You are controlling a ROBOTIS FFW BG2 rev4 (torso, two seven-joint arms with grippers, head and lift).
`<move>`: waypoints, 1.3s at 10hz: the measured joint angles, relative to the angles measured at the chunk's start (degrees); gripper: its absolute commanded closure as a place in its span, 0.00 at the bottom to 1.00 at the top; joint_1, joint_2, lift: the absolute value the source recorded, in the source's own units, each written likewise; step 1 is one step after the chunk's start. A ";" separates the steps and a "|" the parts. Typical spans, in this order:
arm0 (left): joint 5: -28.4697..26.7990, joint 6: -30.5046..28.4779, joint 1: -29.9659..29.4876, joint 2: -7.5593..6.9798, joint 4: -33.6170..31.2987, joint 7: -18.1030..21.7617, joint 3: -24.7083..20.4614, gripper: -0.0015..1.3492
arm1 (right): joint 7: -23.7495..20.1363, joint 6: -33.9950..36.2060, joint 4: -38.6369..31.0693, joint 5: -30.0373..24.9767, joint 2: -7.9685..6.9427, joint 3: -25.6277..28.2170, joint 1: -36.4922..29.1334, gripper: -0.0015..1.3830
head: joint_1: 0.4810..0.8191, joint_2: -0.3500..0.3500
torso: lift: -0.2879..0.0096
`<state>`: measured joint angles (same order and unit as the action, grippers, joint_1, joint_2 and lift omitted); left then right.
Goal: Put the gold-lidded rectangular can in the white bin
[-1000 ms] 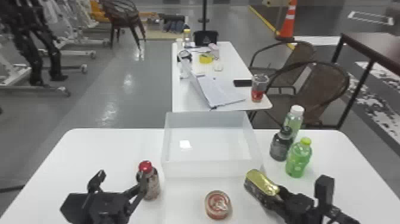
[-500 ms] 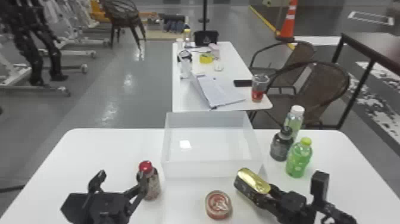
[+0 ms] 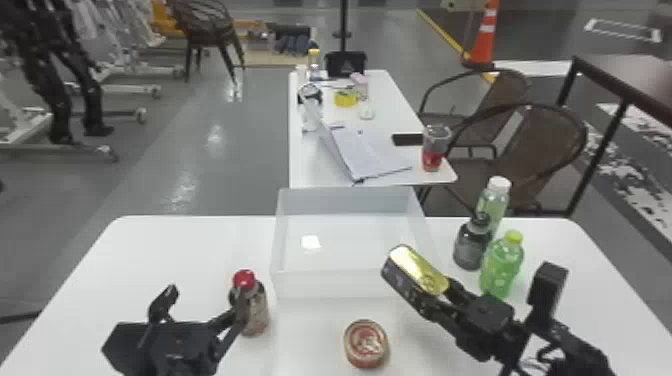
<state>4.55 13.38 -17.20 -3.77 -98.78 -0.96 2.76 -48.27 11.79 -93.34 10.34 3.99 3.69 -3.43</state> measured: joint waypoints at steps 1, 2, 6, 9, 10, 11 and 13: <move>0.00 -0.10 0.20 -0.13 0.04 0.00 0.08 0.13 | 0.87 1.47 -3.34 -1.53 0.32 0.00 1.03 0.79 | 0.20 0.50 | 0.63; 0.05 -0.25 0.43 -0.24 0.17 0.00 0.18 0.13 | 1.23 3.15 -5.29 -3.21 0.73 0.00 2.52 0.79 | 0.20 0.50 | 0.63; 1.35 -0.52 1.14 -0.86 0.50 0.17 0.87 0.13 | 1.15 11.02 -1.02 -5.59 2.10 -0.60 13.98 0.79 | 0.20 0.50 | 0.63; 1.65 -0.06 1.55 -0.89 1.09 0.17 1.29 0.13 | -0.45 11.37 9.59 -7.70 2.18 -1.07 22.04 0.79 | 0.20 0.50 | 0.63; 1.74 0.09 1.64 -0.89 1.27 0.17 1.38 0.13 | -1.04 10.60 14.23 -7.61 2.02 -1.12 24.39 0.79 | 0.20 0.50 | 0.63; 1.77 1.06 1.83 -0.90 1.63 0.23 1.51 0.13 | -2.18 8.99 19.20 -7.51 1.91 -1.15 27.32 0.79 | 0.20 0.50 | 0.63; 2.23 2.73 2.36 -1.40 2.54 0.38 2.03 0.13 | -2.48 4.13 28.89 -6.14 1.55 -2.24 31.16 0.79 | 0.20 0.50 | 0.63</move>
<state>6.78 16.11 -14.84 -5.17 -96.24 -0.58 4.78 -50.74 15.91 -64.45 4.20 5.54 1.46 27.73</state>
